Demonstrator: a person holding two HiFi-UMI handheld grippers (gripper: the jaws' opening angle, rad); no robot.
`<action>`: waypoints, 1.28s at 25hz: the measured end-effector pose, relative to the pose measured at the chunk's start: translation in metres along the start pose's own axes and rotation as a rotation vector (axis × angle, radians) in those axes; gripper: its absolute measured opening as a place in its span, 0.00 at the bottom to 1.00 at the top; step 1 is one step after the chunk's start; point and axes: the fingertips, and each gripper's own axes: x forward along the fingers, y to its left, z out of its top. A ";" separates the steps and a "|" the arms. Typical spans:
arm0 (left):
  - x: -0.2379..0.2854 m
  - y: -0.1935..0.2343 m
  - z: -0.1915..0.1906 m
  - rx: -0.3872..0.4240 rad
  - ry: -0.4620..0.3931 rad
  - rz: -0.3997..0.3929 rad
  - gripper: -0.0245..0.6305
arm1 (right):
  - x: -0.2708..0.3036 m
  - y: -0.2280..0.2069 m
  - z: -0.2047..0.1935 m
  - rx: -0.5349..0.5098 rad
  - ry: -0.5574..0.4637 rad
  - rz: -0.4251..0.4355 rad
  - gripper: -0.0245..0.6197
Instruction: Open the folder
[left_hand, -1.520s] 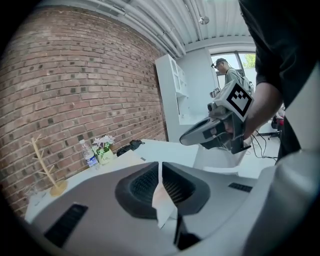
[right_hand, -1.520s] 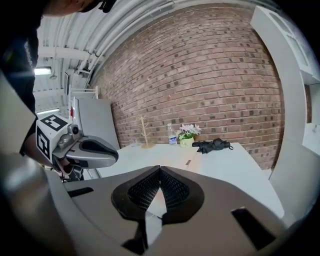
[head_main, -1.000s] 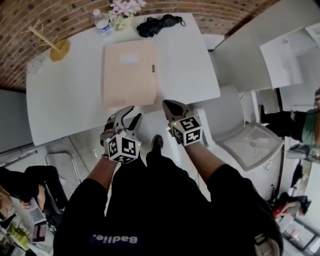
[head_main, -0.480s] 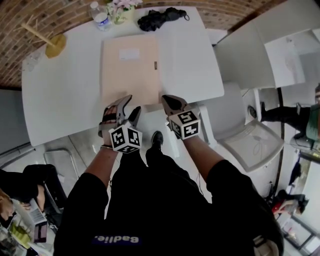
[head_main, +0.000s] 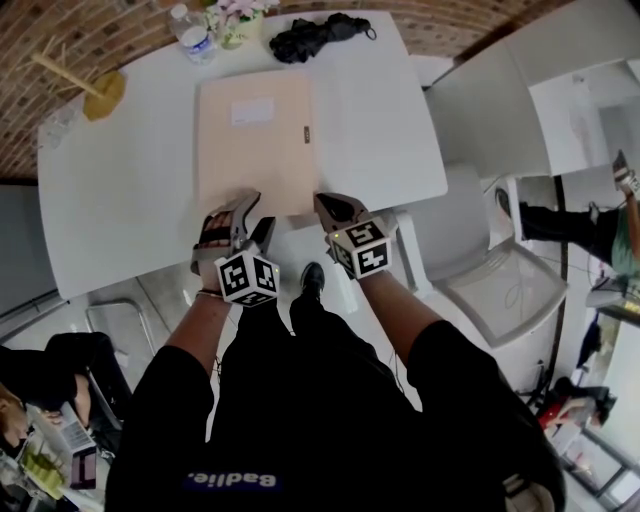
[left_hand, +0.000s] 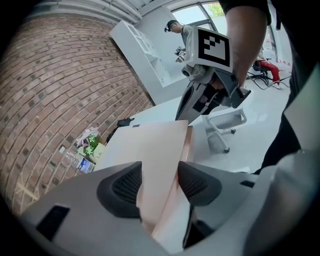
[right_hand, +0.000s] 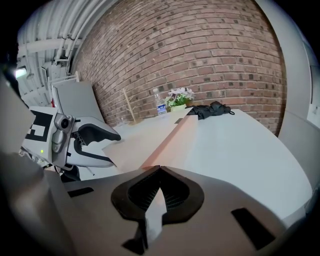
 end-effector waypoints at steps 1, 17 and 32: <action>0.000 0.000 0.001 0.003 -0.002 -0.002 0.38 | 0.000 0.000 -0.001 -0.002 0.001 -0.001 0.08; -0.031 0.025 0.014 -0.064 -0.099 0.111 0.15 | 0.003 -0.001 0.000 -0.046 0.013 0.011 0.08; -0.095 0.093 -0.020 -0.661 -0.192 0.260 0.08 | 0.011 0.000 0.000 -0.161 0.070 -0.015 0.08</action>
